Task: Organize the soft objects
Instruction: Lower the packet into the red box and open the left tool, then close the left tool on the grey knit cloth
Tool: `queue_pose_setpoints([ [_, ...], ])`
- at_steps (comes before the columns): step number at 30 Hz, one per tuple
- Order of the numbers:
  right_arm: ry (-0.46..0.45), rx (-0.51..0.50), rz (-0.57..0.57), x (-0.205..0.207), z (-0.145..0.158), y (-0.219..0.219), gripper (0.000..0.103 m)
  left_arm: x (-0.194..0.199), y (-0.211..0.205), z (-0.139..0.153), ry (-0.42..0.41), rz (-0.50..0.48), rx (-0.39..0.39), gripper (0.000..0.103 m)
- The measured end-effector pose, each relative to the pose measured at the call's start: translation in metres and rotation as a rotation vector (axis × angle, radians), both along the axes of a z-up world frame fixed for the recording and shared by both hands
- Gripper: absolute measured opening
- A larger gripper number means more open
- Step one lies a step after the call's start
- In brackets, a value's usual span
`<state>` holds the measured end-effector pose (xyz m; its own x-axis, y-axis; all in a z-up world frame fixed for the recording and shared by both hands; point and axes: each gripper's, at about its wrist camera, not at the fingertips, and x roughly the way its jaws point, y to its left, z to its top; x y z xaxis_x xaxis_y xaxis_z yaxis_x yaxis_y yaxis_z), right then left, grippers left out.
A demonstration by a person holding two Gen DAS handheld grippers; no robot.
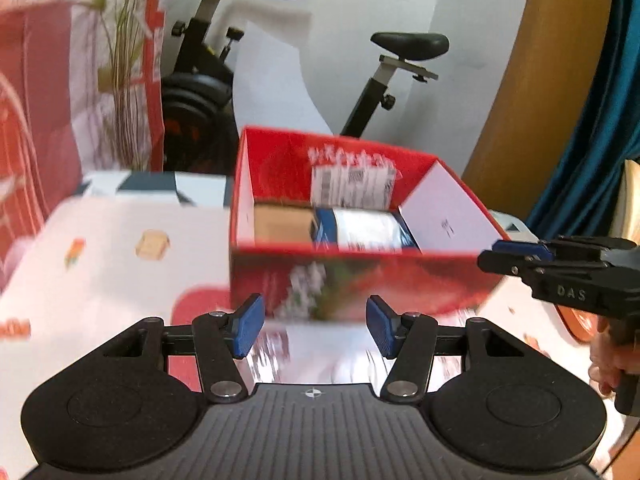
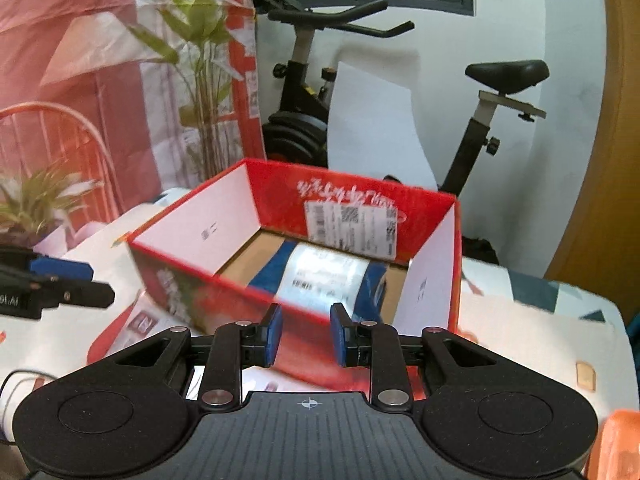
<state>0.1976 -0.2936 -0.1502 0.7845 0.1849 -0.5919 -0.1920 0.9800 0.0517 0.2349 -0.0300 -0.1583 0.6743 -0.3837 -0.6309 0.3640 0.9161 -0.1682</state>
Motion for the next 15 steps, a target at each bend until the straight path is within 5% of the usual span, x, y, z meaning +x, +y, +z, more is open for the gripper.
queue_pose_setpoints([
  [15, 0.145, 0.074, -0.021, -0.055, -0.054, 0.016, 0.026, -0.042, 0.016, -0.056, 0.236, 0.005, -0.078, 0.059],
])
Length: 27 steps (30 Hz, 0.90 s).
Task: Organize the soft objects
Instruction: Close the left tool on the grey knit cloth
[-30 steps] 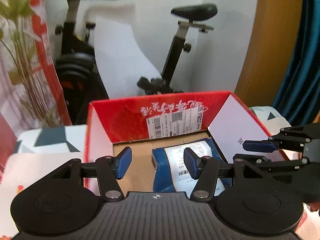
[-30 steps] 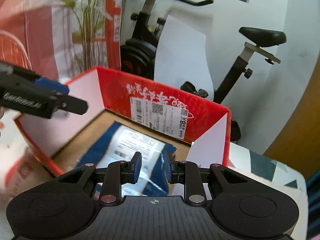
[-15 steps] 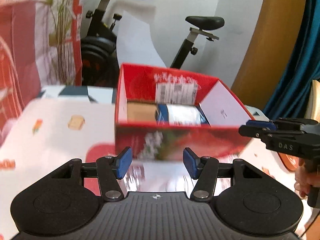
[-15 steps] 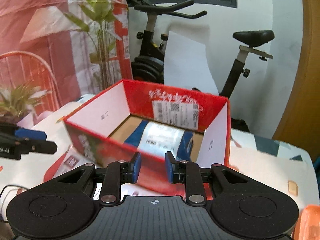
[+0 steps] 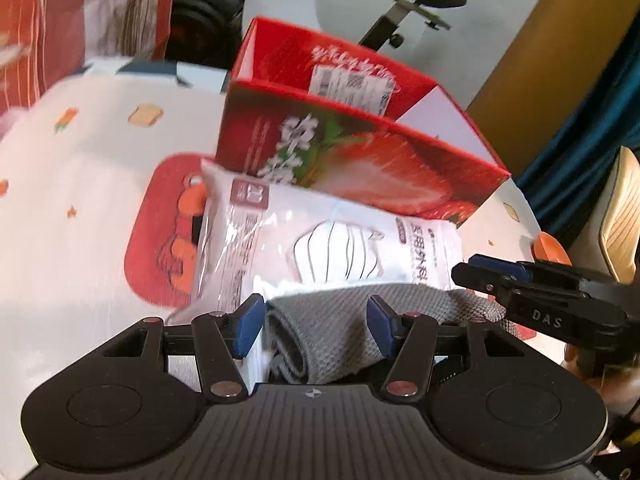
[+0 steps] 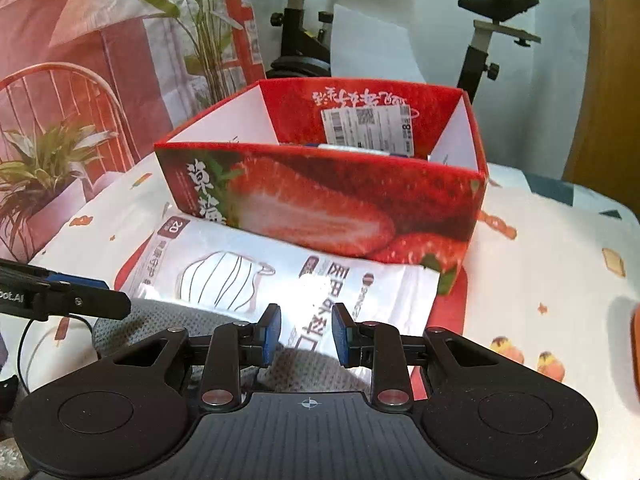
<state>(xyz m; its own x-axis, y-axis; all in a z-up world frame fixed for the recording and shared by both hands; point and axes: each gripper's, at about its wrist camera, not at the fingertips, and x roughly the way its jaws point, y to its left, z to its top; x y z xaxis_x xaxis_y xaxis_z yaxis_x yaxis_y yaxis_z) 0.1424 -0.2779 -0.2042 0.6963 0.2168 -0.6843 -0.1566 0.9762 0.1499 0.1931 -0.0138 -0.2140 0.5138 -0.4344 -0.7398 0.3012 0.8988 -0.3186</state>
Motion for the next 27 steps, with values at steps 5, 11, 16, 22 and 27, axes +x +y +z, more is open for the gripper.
queue_pose_setpoints([
  [5, 0.002, 0.012, -0.007, -0.004, -0.002, 0.0, 0.026, 0.001, 0.004, -0.003, 0.043, -0.014, -0.033, 0.059],
  [11, 0.014, 0.007, -0.009, -0.003, -0.005, 0.0, 0.026, 0.007, -0.003, -0.015, 0.119, -0.027, -0.035, 0.059],
  [16, 0.03, 0.015, -0.019, -0.002, -0.009, -0.003, 0.026, 0.009, -0.003, -0.022, 0.143, -0.016, -0.035, 0.032],
  [22, 0.026, 0.009, -0.012, -0.004, -0.008, -0.002, 0.031, 0.014, -0.012, -0.009, 0.048, -0.002, 0.006, 0.01],
  [27, 0.028, 0.002, -0.006, -0.004, -0.007, -0.001, 0.033, 0.027, -0.023, 0.006, -0.059, 0.027, 0.061, 0.009],
])
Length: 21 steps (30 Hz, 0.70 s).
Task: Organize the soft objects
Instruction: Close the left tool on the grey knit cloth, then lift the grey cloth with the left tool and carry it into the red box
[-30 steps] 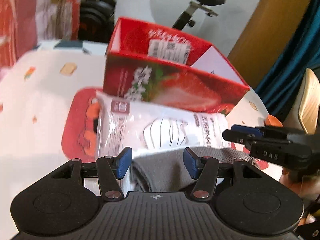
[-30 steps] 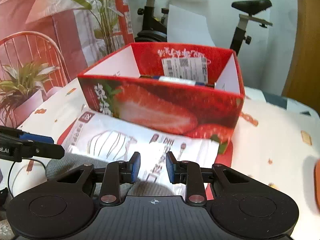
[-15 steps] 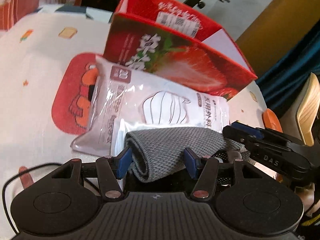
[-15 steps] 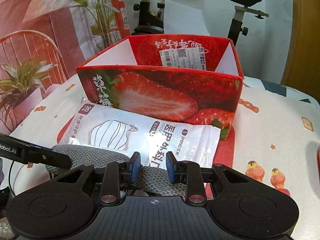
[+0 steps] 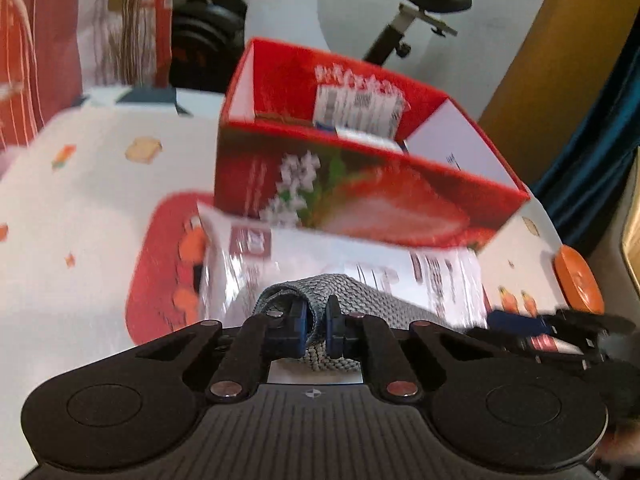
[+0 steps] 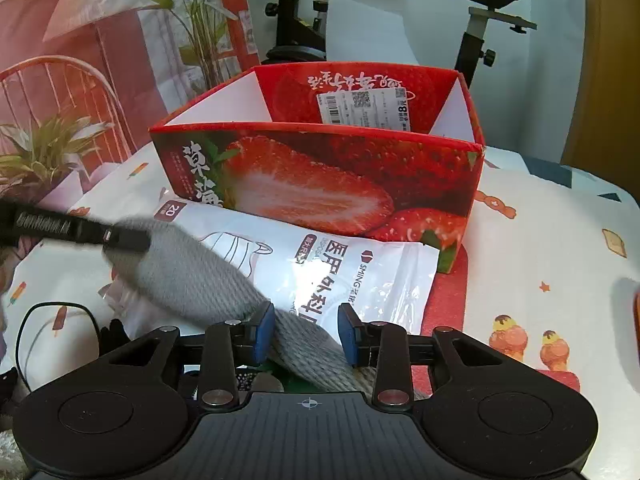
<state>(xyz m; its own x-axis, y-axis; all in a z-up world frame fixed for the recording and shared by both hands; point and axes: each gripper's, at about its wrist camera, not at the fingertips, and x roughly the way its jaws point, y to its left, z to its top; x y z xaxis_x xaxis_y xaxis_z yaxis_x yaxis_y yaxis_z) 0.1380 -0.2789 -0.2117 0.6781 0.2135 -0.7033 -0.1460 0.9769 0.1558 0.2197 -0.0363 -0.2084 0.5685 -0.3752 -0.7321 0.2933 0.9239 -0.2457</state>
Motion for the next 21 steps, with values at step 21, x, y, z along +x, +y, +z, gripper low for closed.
queue_pose_setpoints([
  [21, 0.013, -0.033, -0.045, 0.012, -0.011, -0.011, 0.043, 0.024, 0.055, -0.012, -0.01, 0.227, 0.047, 0.01],
])
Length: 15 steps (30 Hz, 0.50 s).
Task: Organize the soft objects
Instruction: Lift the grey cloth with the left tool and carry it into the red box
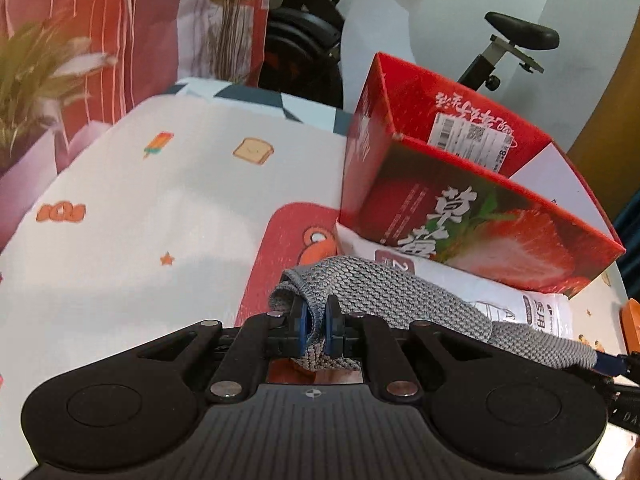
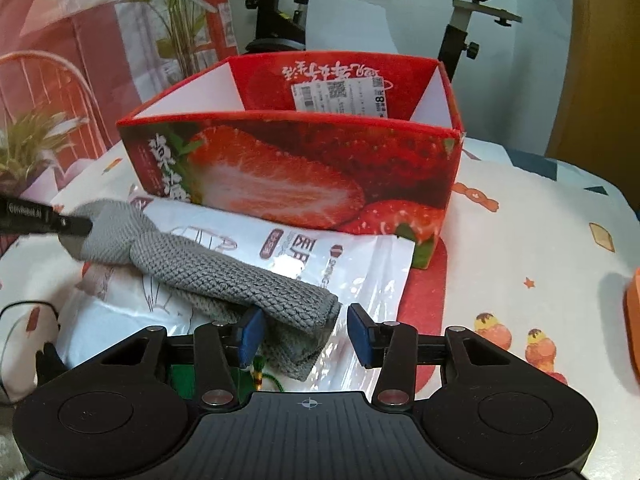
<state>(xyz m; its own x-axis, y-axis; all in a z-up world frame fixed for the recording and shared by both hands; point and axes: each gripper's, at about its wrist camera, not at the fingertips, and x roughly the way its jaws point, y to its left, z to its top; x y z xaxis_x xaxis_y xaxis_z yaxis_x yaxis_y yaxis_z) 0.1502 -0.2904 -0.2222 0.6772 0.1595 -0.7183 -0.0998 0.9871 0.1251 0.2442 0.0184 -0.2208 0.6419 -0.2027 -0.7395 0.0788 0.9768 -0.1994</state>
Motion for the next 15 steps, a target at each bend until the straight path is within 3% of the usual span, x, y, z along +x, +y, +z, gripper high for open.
queue_pose_setpoints([
  [11, -0.061, -0.078, 0.06, 0.014, -0.001, 0.007, 0.042, 0.005, 0.002, -0.013, 0.024, -0.006, -0.005, 0.01],
  [15, -0.052, -0.07, 0.083, 0.016, -0.003, 0.009, 0.025, 0.006, 0.002, -0.018, 0.036, -0.001, 0.006, 0.01],
])
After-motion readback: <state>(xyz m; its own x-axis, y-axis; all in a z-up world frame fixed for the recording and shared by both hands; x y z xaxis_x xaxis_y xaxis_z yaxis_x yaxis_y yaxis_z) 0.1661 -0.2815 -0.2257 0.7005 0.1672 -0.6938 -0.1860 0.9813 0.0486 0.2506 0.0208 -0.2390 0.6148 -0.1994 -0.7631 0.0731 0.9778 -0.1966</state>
